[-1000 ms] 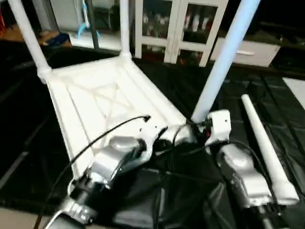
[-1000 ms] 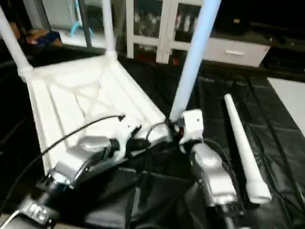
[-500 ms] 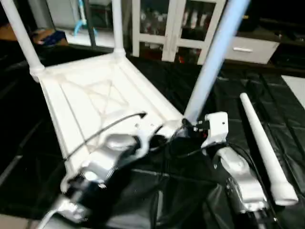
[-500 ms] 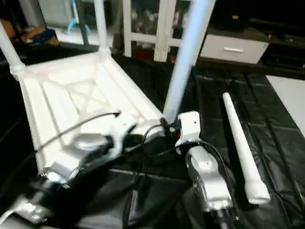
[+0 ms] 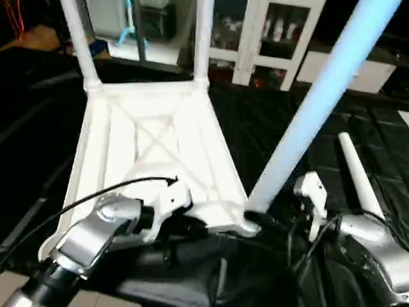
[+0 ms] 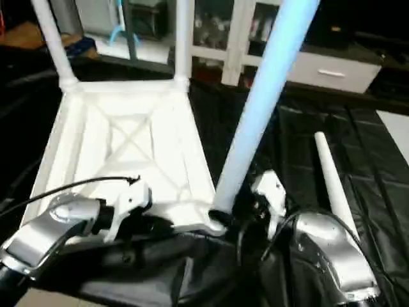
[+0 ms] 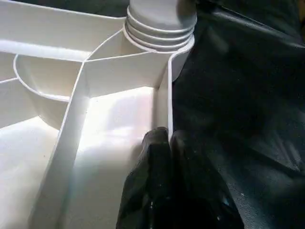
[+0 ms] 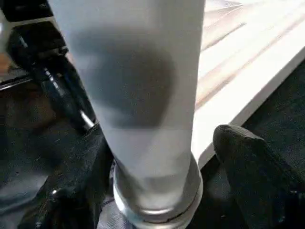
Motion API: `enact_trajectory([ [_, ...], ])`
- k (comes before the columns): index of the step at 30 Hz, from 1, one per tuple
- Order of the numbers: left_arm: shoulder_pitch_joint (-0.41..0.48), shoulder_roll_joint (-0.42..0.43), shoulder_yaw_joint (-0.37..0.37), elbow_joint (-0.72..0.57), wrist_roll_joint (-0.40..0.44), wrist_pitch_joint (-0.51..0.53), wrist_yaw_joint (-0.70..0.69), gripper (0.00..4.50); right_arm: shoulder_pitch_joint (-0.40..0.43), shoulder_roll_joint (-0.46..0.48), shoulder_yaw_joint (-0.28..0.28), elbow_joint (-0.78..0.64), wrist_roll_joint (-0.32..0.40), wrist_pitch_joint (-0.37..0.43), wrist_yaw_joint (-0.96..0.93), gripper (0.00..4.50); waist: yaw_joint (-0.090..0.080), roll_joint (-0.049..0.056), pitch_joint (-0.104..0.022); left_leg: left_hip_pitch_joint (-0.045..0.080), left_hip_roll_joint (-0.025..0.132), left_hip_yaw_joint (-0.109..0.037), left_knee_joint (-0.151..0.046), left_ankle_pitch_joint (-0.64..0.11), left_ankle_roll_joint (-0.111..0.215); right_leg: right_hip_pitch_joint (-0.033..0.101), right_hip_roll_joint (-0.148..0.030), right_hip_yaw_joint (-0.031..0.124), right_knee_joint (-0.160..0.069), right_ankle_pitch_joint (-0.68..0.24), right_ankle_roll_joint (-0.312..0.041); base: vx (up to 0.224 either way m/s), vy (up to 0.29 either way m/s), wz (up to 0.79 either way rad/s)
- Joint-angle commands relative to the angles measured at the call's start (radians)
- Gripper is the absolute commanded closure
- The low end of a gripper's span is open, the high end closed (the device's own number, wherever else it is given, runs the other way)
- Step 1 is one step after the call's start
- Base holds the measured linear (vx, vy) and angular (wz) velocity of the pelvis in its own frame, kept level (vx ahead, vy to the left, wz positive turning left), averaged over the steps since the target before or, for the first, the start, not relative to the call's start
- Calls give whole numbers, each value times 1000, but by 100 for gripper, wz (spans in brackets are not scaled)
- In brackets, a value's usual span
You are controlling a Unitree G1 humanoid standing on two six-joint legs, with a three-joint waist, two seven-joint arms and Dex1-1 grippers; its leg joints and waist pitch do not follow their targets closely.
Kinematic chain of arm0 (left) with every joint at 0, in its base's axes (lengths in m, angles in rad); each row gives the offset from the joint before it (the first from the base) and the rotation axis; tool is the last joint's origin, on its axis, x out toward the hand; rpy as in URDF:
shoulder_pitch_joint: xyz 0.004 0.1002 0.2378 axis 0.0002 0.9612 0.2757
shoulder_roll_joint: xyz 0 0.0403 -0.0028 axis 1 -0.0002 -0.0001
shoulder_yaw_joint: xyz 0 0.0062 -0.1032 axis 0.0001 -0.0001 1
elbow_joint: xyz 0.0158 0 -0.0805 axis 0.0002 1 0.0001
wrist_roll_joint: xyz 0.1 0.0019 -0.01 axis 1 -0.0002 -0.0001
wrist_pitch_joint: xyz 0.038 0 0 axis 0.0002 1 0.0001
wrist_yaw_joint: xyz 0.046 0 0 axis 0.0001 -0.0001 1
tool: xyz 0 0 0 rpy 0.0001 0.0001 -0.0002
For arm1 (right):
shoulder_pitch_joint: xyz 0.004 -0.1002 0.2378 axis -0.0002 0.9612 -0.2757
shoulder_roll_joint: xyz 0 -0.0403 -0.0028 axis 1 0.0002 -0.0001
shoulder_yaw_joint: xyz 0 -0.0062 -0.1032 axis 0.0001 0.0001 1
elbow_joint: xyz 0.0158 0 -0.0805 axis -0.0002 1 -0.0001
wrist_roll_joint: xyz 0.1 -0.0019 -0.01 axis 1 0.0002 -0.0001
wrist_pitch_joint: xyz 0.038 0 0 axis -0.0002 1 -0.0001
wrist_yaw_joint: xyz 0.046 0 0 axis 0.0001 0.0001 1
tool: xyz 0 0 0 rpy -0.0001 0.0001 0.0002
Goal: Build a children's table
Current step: Rotate leg to tighten
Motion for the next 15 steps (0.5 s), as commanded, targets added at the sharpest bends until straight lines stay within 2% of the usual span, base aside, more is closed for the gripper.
enact_trajectory([
  [1,15,9,-28,-24,-13,1,-59,450,-11,-20,-14,19,16,-10,38,116,-4,1,-41,20,65,-35,-95,-310,0,21,-56,34,-75,-377,-181,0,0,0],
  [8,12,10,-37,-36,-27,5,-77,450,-36,8,-19,40,47,1,68,169,-5,1,-45,14,65,-34,-93,-257,15,27,-55,33,-67,-305,-202,0,0,0],
  [10,12,10,-38,-37,-27,7,-78,450,-36,8,-18,39,43,1,71,184,-4,4,-47,14,64,-34,-92,-246,18,29,-55,32,-65,-293,-209,0,0,0],
  [11,11,10,-39,-36,-27,7,-81,450,-36,7,-15,39,44,3,78,203,-5,3,-47,14,64,-34,-92,-244,19,28,-55,32,-66,-290,-210,0,0,0],
  [15,10,11,-39,-35,-23,6,-86,450,-31,5,-17,43,47,6,95,232,-6,1,-47,13,65,-34,-92,-241,22,30,-55,32,-64,-286,-215,0,0,0],
])
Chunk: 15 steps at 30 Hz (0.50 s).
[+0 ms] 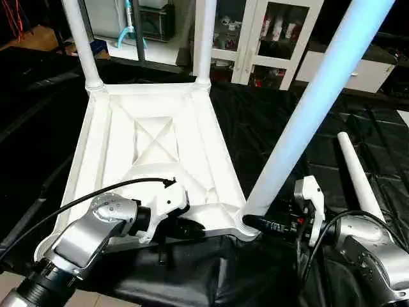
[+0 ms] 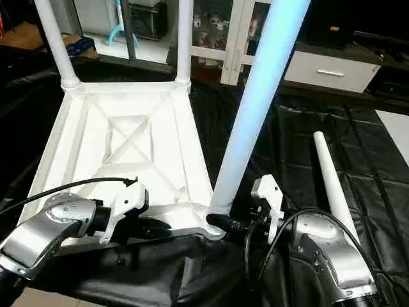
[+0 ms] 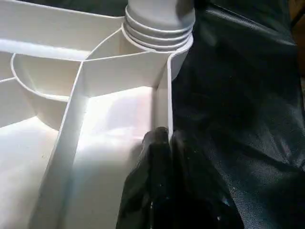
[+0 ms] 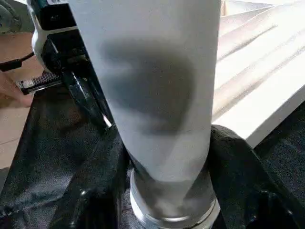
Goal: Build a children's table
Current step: Rotate leg to tighten
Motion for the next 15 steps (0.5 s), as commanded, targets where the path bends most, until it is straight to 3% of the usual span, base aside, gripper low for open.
enact_trajectory([
  [1,4,-1,-41,-25,-19,4,-53,450,-14,-3,-27,7,13,10,4,239,-3,2,-47,15,65,-33,-91,-245,21,30,-56,32,-68,-296,-211,0,0,0],
  [5,4,-3,-39,-23,-13,13,-43,450,-17,19,-53,31,-4,-9,-48,247,-3,2,-46,15,64,-34,-92,-255,17,28,-55,32,-69,-311,-207,0,0,0],
  [8,-3,-14,-34,-13,-4,32,-15,450,-38,43,-64,77,-67,-39,-155,249,-10,1,-44,12,63,-35,-93,-276,3,24,-55,32,-72,-350,-199,0,0,0],
  [9,-28,-60,-18,31,26,78,79,450,-74,99,-93,150,-166,-56,-385,250,-14,1,-46,13,63,-37,-93,-289,-7,25,-56,32,-73,-379,-190,0,0,0],
  [11,-56,-118,6,77,46,117,175,450,-90,161,-132,174,-190,-20,-552,254,-27,1,-42,9,58,-38,-96,-300,-36,19,-53,31,-78,-419,-177,-29,-1,-3],
  [13,-109,-234,59,166,66,164,347,450,-109,245,-149,190,-264,31,-785,255,-38,-4,-46,6,54,-47,-94,-328,-70,20,-54,27,-82,-496,-137,-57,1,-7],
  [15,-150,-316,95,236,85,159,474,450,-130,307,-145,211,-321,39,-931,258,-41,-2,-49,11,51,-48,-92,-352,-70,16,-54,25,-89,-527,-111,0,0,0],
])
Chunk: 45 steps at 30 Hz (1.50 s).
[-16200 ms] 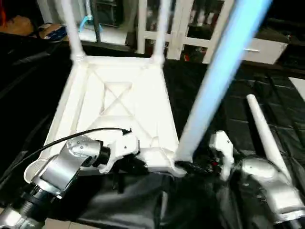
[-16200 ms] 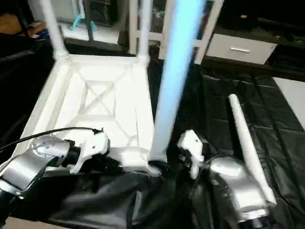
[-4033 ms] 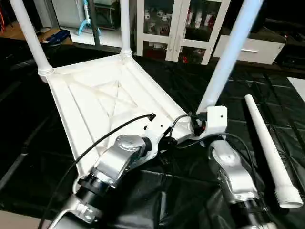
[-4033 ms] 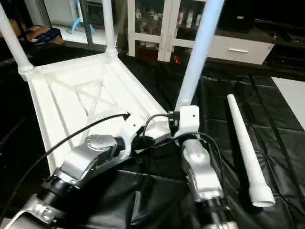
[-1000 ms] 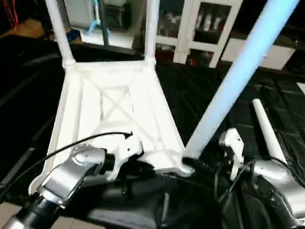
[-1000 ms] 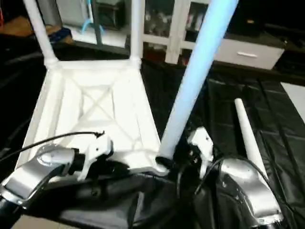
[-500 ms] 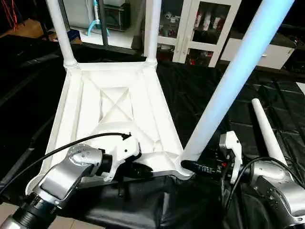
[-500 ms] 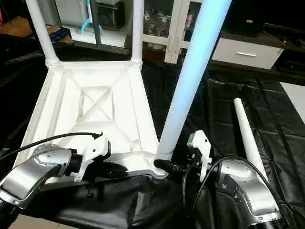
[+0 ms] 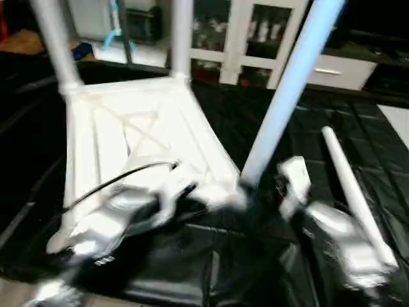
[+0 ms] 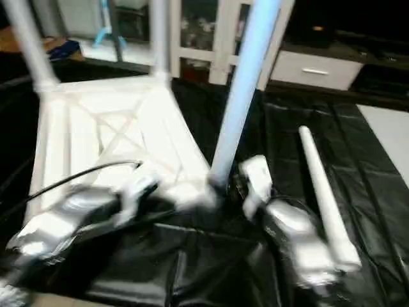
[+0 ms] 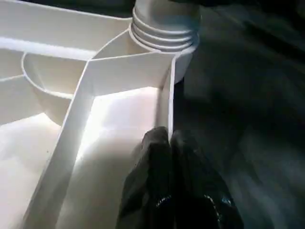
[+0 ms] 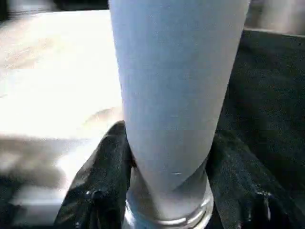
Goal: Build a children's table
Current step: Rotate leg to tighten, then rotate table base
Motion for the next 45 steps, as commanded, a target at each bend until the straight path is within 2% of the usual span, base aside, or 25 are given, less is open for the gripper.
enact_trajectory([
  [1,-7,-17,50,50,-2,1,89,450,10,-8,-100,83,-96,41,-205,259,-3,-1,-47,12,49,-43,-90,-365,-53,16,-52,26,-96,-544,-97,0,0,0],
  [3,-76,-121,91,161,25,-96,267,450,-40,62,-78,149,-173,13,-375,259,-2,-5,-50,10,46,-41,-87,-347,-40,13,-50,26,-102,-541,-83,0,0,0],
  [5,-91,-146,96,178,25,-112,292,450,-53,79,-73,163,-184,4,-404,260,3,-4,-55,17,43,-36,-82,-341,-30,9,-47,25,-102,-518,-81,0,0,0],
  [6,-97,-166,98,176,21,-116,301,450,-61,102,-77,166,-190,-9,-418,260,8,-2,-57,14,45,-35,-83,-323,-20,12,-48,27,-98,-478,-85,0,0,0],
  [7,-92,-164,93,167,22,-111,292,450,-60,104,-78,161,-190,-14,-409,260,9,1,-57,6,48,-37,-86,-303,-11,19,-49,28,-92,-428,-94,0,0,0],
  [9,-82,-153,83,154,28,-105,276,450,-55,102,-85,152,-181,-26,-391,261,9,1,-60,0,50,-36,-88,-261,1,28,-46,26,-79,-331,-114,0,0,0],
  [13,-66,-129,89,155,54,-94,268,450,-50,119,-101,149,-152,-65,-396,261,11,4,-64,-2,49,-29,-80,-188,41,37,-47,28,-65,-189,-171,0,0,0],
  [16,-66,-116,92,164,61,-91,272,450,-49,122,-82,124,-137,-92,-363,261,10,4,-64,-3,50,-28,-79,-166,56,40,-46,27,-61,-168,-189,0,0,0],
  [17,-69,-110,97,176,59,-98,278,450,-46,121,-71,103,-115,-120,-314,226,11,6,-64,-1,50,-28,-78,-171,57,40,-47,27,-62,-174,-190,0,0,0],
  [19,-69,-100,99,182,57,-101,276,450,-37,119,-74,64,-91,-139,-283,191,11,5,-61,1,52,-28,-80,-200,54,39,-47,27,-67,-212,-188,0,0,0],
  [21,-69,-90,99,187,60,-107,271,450,-26,114,-85,31,-85,-145,-280,191,8,6,-58,-5,52,-31,-86,-217,47,41,-47,27,-69,-246,-173,0,0,0],
  [23,-71,-83,103,193,60,-113,271,450,-7,101,-92,-7,-84,-147,-276,156,2,5,-57,-9,53,-37,-91,-245,28,44,-49,24,-72,-309,-148,0,0,0],
  [25,-76,-79,106,203,60,-118,268,450,18,88,-94,-52,-84,-142,-271,145,-1,4,-56,-3,52,-38,-90,-264,10,39,-46,26,-75,-325,-134,0,0,0],
  [29,-96,-74,105,231,64,-141,264,450,73,68,-80,-127,-105,-130,-263,113,-6,3,-56,-3,49,-36,-88,-270,16,37,-46,28,-77,-315,-139,0,0,0],
  [30,-121,-73,99,264,70,-174,258,450,112,55,-63,-162,-127,-114,-257,108,-7,9,-55,-3,49,-36,-89,-271,19,34,-45,28,-81,-315,-143,0,0,0],
  [31,-145,-75,95,295,74,-203,256,450,136,45,-47,-175,-137,-103,-245,108,-5,7,-56,4,46,-33,-85,-273,23,30,-41,30,-84,-311,-144,0,0,0],
  [32,-175,-81,92,332,79,-244,254,450,156,34,-29,-179,-154,-88,-237,108,-4,7,-56,4,47,-34,-86,-273,23,31,-43,30,-81,-302,-151,0,0,0],
  [33,-183,-83,92,343,79,-255,254,450,160,32,-26,-178,-160,-84,-235,108,-3,7,-58,0,49,-36,-88,-270,26,35,-44,29,-80,-295,-155,0,0,0],
  [34,-199,-88,92,365,80,-276,254,450,168,28,-19,-176,-170,-75,-231,108,-5,13,-55,-1,48,-36,-89,-276,26,33,-42,29,-83,-287,-164,0,0,0],
  [35,-232,-99,95,411,82,-307,259,450,174,28,-14,-167,-179,-58,-234,108,-4,14,-57,-1,48,-37,-88,-276,25,35,-43,28,-80,-283,-167,0,0,0],
  [36,-264,-113,101,455,83,-338,268,450,176,31,-12,-158,-178,-44,-237,108,0,13,-57,5,46,-34,-86,-275,30,30,-41,29,-83,-275,-173,0,0,0],
  [39,-351,-150,117,575,91,-408,290,450,176,38,-1,-148,-175,-14,-245,108,9,16,-59,1,47,-35,-85,-235,39,38,-45,29,-76,-211,-191,0,0,0],
  [41,-370,-159,125,602,88,-417,284,450,176,36,8,-151,-180,-3,-241,108,12,15,-62,3,50,-34,-81,-199,51,41,-48,29,-68,-148,-216,0,0,0],
  [42,-376,-162,126,612,87,-422,280,396,177,35,11,-153,-183,0,-241,105,13,15,-63,-1,50,-35,-80,-170,63,46,-51,28,-63,-105,-234,0,0,0],
  [45,-404,-174,138,663,71,-420,256,384,188,40,17,-168,-192,19,-240,105,20,17,-72,1,51,-32,-70,-78,103,51,-52,27,-48,21,-277,0,0,0],
])
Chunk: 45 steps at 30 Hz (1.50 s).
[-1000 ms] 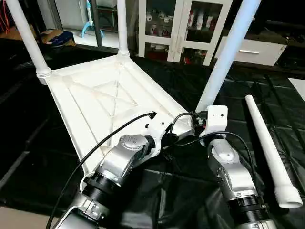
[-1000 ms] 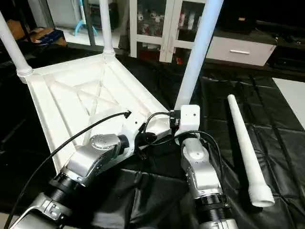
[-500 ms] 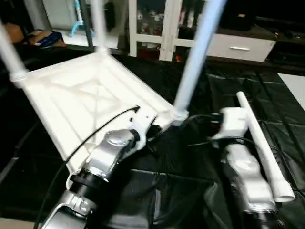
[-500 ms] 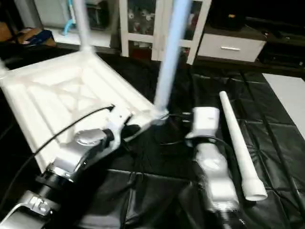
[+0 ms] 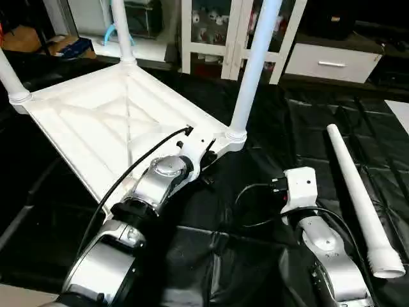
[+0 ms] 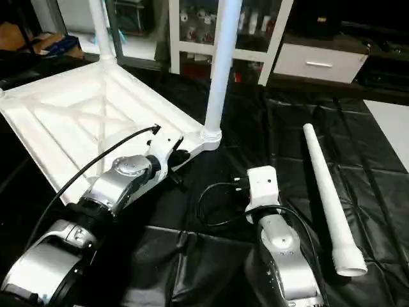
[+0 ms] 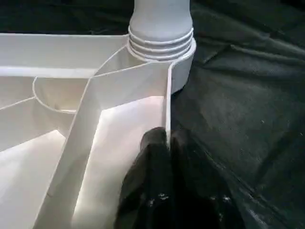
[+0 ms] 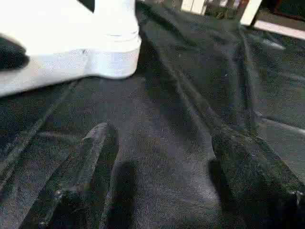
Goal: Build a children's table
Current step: Rotate table base
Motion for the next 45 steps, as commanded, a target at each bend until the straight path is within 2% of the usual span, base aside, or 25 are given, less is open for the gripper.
enact_trajectory([
  [1,-42,-10,25,22,-18,-24,-23,366,10,1,4,-16,-9,22,1,105,7,5,-74,16,50,-24,-64,-60,112,65,-55,30,-43,45,-286,0,0,0],
  [6,-61,-15,41,57,-24,-60,-13,353,17,6,9,-26,2,26,19,105,15,5,-69,19,51,-22,-66,-126,113,62,-56,29,-54,-48,-284,0,0,0],
  [7,-34,21,61,-50,-57,-80,-67,353,26,6,39,-57,42,8,91,105,18,9,-71,21,55,-26,-69,-143,100,64,-59,29,-53,-71,-280,0,0,0],
  [8,-34,21,61,-50,-57,-80,-67,353,26,6,39,-57,42,8,91,105,18,7,-69,16,57,-27,-71,-148,97,67,-60,29,-52,-71,-281,0,0,0],
  [9,-2,66,66,-160,-86,-30,-138,353,30,8,49,-85,83,0,134,105,17,8,-70,19,58,-27,-71,-161,93,64,-59,29,-52,-78,-279,0,0,0],
  [11,24,100,67,-243,-110,25,-194,353,32,12,52,-106,115,-4,161,105,17,11,-69,19,62,-27,-73,-161,88,63,-60,30,-47,-72,-283,0,0,0],
  [12,86,199,46,-413,-142,122,-315,353,36,19,46,-147,177,6,210,105,19,15,-68,23,65,-27,-74,-161,82,62,-62,30,-43,-69,-289,0,0,0],
  [13,126,279,31,-508,-152,180,-379,353,37,13,45,-166,199,8,235,105,16,19,-65,14,66,-29,-78,-146,80,64,-59,30,-39,-63,-284,0,0,0],
  [14,126,279,31,-508,-152,180,-379,353,37,13,45,-166,199,8,235,105,18,23,-69,23,68,-30,-77,-141,71,64,-60,28,-34,-53,-283,0,0,0],
  [15,170,375,23,-607,-175,263,-445,353,36,3,45,-181,213,7,259,105,14,23,-63,29,63,-22,-77,-150,64,51,-48,28,-41,-63,-279,0,0,0],
  [16,213,470,26,-683,-187,312,-503,353,34,-7,42,-190,219,7,278,105,17,28,-68,27,67,-29,-80,-138,44,61,-55,29,-27,-49,-281,0,0,0],
  [17,229,507,30,-707,-194,332,-525,353,33,-10,40,-192,220,7,283,105,12,28,-62,22,63,-26,-84,-138,41,57,-47,28,-31,-60,-271,0,0,0],
  [18,311,678,44,-792,-200,372,-626,353,29,-23,36,-196,227,8,306,105,16,26,-64,38,62,-24,-79,-167,21,50,-48,27,-33,-91,-263,0,0,0],
  [19,346,747,49,-813,-192,364,-667,353,29,-27,34,-196,229,10,316,105,7,30,-57,24,60,-26,-91,-187,10,54,-45,28,-35,-138,-243,0,0,0],
  [20,371,793,54,-824,-186,361,-693,353,30,-30,35,-197,228,12,322,105,9,34,-53,34,59,-22,-92,-222,-2,42,-41,28,-42,-177,-233,0,0,0],
  [21,371,793,54,-824,-186,361,-693,353,30,-30,35,-197,228,12,322,105,9,31,-52,41,59,-22,-93,-272,-23,38,-42,31,-47,-230,-220,0,0,0],
  [22,426,877,82,-847,-196,390,-729,353,33,-34,40,-193,225,10,334,105,23,26,-50,63,62,-13,-91,-307,-44,17,-39,31,-56,-259,-212,0,0,0],
  [24,448,901,98,-861,-206,412,-735,353,36,-36,42,-194,226,11,340,105,28,25,-41,51,62,-18,-101,-356,-63,23,-44,35,-57,-333,-188,0,0,0],
  [25,471,922,112,-868,-204,423,-737,353,39,-38,45,-194,225,9,346,105,33,23,-36,60,62,-19,-105,-414,-81,14,-44,35,-66,-413,-160,0,0,0],
  [26,485,928,123,-860,-189,419,-730,353,40,-39,49,-192,224,7,351,105,34,24,-37,62,62,-22,-103,-432,-89,13,-46,37,-65,-429,-153,0,0,0],
  [28,509,940,137,-861,-160,439,-706,353,43,-42,57,-197,232,12,359,105,35,21,-41,59,60,-29,-107,-447,-97,17,-50,38,-70,-464,-124,0,0,0],
  [32,546,961,99,-890,-154,487,-681,353,48,-48,68,-208,234,16,368,105,29,20,-45,45,59,-34,-110,-418,-95,27,-51,36,-64,-425,-118,0,0,0],
  [38,521,881,34,-804,-120,472,-612,353,50,-45,70,-215,238,21,373,105,32,19,-50,49,56,-30,-104,-388,-86,24,-48,38,-65,-385,-131,0,0,0],
  [40,509,851,13,-788,-98,471,-598,353,51,-42,68,-217,236,20,377,105,32,19,-53,42,56,-32,-104,-357,-85,33,-49,37,-59,-336,-139,0,0,0],
  [45,480,784,14,-804,-96,477,-580,353,52,-39,61,-216,235,15,373,105,36,18,-56,44,55,-26,-98,-308,-71,36,-47,37,-54,-260,-168,0,0,0],
])
